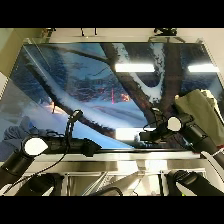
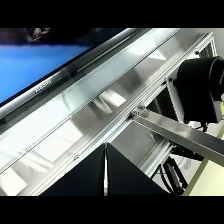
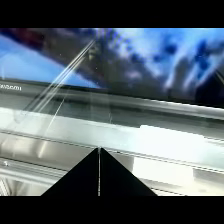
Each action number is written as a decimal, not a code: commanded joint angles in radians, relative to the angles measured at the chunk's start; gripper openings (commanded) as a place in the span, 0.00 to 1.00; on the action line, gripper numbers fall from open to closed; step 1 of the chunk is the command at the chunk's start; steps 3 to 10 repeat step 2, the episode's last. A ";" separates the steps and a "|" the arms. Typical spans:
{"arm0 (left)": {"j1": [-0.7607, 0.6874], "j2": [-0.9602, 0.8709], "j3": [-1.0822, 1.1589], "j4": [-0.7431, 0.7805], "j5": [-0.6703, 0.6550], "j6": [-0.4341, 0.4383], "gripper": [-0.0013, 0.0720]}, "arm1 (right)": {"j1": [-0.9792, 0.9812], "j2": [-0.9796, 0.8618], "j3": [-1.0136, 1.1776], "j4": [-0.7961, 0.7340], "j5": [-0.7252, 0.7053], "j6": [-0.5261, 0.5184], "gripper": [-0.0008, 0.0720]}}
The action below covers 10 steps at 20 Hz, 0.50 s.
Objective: Fold the shirts.
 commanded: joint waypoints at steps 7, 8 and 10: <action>0.001 0.003 -0.007 0.000 -0.001 -0.001 0.04 | 0.003 0.001 -0.002 0.002 0.003 0.001 0.04; 0.001 0.003 -0.007 0.000 -0.001 -0.001 0.04 | 0.003 0.001 -0.002 0.002 0.003 0.001 0.04; 0.001 0.003 -0.007 0.000 -0.001 -0.001 0.04 | 0.003 0.001 -0.002 0.002 0.003 0.001 0.04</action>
